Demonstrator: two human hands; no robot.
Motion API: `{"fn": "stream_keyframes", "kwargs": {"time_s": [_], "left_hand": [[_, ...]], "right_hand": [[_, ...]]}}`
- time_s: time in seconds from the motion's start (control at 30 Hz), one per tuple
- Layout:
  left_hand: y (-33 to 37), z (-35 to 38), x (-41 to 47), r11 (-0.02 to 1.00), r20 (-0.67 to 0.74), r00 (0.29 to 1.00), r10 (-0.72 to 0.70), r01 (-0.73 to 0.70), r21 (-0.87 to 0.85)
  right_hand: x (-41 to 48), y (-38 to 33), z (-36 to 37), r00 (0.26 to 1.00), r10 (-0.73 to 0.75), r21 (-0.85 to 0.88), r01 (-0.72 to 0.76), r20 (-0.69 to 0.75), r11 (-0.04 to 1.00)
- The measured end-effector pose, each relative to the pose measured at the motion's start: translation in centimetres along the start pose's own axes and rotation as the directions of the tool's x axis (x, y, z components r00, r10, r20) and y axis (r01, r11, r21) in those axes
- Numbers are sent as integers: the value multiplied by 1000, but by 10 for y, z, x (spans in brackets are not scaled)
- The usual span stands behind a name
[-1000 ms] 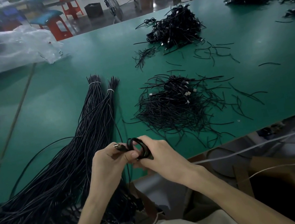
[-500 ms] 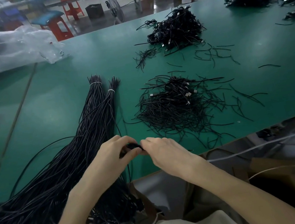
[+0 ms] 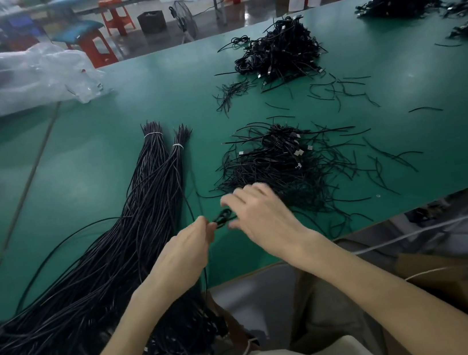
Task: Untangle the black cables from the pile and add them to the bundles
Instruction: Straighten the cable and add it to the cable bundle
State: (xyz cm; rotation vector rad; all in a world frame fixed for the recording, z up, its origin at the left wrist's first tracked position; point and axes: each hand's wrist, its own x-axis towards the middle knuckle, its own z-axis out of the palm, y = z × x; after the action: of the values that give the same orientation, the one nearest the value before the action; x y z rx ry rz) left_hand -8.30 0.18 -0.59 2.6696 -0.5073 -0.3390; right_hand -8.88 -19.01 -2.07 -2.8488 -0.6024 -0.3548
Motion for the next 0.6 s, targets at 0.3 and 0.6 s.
{"fn": "stream_keyframes", "kwargs": {"time_s": [0.3,0.6], "left_hand": [[-33,18,10,792,-78,962,-262,168,-587],[-25,27,10,745,-43,964,-263,174,-644]], "right_hand": [[9,51,7,869,495,-37,-496,-15,868],[16,66,17,868,494,-12,-494,47,869]]}}
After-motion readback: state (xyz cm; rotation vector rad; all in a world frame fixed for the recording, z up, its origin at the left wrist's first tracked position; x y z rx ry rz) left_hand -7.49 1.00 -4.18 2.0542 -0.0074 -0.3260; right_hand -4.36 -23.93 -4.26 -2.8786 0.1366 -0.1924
